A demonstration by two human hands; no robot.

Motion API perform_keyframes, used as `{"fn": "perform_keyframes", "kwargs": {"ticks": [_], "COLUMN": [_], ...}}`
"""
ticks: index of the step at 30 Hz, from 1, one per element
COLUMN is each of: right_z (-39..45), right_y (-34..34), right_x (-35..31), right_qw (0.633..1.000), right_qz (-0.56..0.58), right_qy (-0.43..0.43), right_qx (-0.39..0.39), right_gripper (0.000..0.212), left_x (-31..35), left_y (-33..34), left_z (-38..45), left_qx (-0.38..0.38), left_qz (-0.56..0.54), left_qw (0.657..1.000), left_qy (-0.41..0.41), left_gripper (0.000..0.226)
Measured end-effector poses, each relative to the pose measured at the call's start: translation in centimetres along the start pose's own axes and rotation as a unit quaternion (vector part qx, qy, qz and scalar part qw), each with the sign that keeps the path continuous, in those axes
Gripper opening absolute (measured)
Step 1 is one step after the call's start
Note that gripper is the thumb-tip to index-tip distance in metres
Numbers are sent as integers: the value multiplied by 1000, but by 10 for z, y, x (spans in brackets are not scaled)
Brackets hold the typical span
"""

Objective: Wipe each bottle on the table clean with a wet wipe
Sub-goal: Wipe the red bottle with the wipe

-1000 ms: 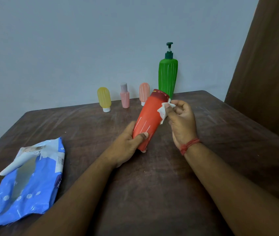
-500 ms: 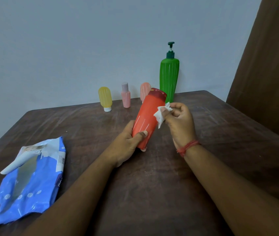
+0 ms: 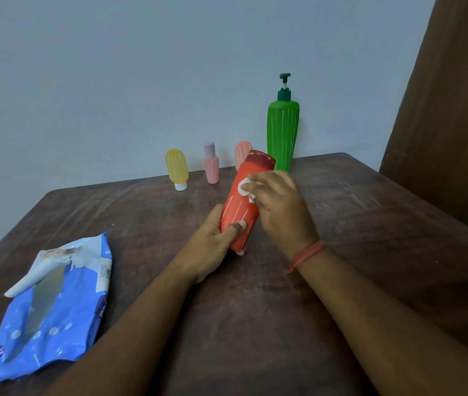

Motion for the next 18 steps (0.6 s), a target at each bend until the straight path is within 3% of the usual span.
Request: {"fn": "perform_keyframes", "kwargs": {"ticks": [3,7,8,11,16,18], "right_z": [4,-1,1,9,5,10], "right_y": [-12,0,-2,-17,0,-11], "right_x": [11,-4,0,18,-8,9], "right_qw": [993,993,991,986,983,984], "right_qz": [-67,-100,-119,-136,-156,-167], "right_qy": [92,-34,-27,94,-53,39], "right_qx": [37,-46,-50,-12,-80,-38], "right_gripper": [28,34,35,36,30,26], "left_x": [-1,2,3,3,5,5], "left_y": [2,3,4,6,5,7], "left_z": [0,0,0,-1,-2,-2], "left_qx": [-11,-9,-10,-17,-11,-18], "left_qz": [25,27,34,59,64,77], "left_qw": [1000,1000,999,998,998,997], "left_qy": [-10,-4,-6,-10,-5,-9], "left_gripper": [19,21,21,25,21,22]}}
Point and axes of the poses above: each hand's wrist, its own z-axis towards the middle knuckle, its own y-axis out of the palm, x = y × z, the point moved 5 cm from there along z, towards the middle knuckle, and after that the axes turned 14 degrees about -x, right-handed, at the moved point
